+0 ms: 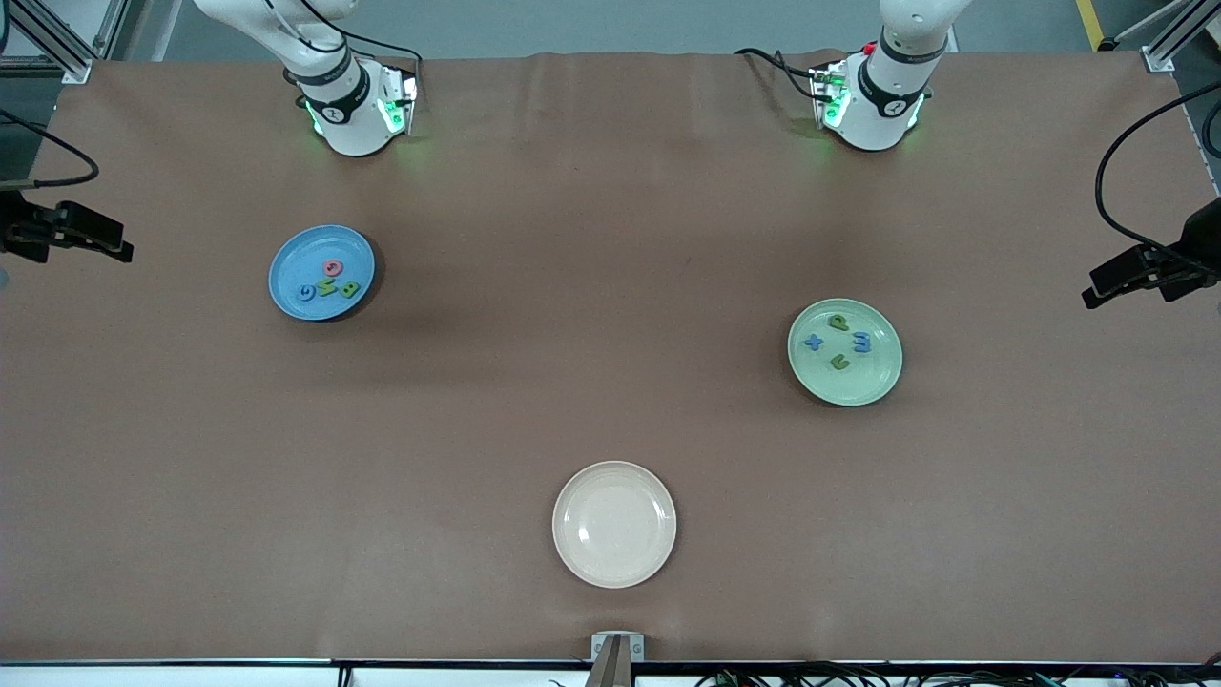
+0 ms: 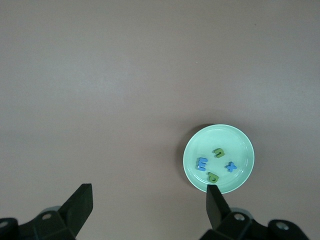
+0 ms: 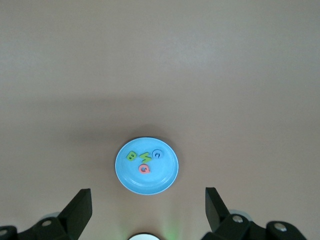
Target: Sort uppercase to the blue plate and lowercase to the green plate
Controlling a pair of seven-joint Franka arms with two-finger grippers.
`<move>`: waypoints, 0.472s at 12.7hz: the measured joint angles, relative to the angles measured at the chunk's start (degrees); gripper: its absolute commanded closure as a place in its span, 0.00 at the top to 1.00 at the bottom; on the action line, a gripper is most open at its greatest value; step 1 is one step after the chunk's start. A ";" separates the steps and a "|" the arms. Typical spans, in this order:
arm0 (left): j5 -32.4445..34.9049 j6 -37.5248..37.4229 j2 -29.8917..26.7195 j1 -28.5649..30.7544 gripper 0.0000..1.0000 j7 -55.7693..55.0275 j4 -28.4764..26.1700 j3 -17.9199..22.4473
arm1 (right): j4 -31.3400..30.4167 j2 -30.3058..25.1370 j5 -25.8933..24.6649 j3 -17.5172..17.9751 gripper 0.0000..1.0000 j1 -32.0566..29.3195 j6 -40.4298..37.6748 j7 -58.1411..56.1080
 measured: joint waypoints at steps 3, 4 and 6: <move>-0.07 0.00 0.00 -0.04 1.00 0.00 0.35 0.03 | 0.50 0.00 0.02 0.02 1.00 0.00 -0.57 -0.02; -0.07 0.00 -0.07 -0.04 1.00 0.00 0.60 0.03 | 0.50 0.01 0.03 0.01 1.00 0.00 -0.89 -0.02; -0.07 -0.01 -0.64 -0.06 1.00 0.00 0.89 0.02 | 0.47 0.01 0.03 0.01 1.00 -0.01 -2.01 -0.02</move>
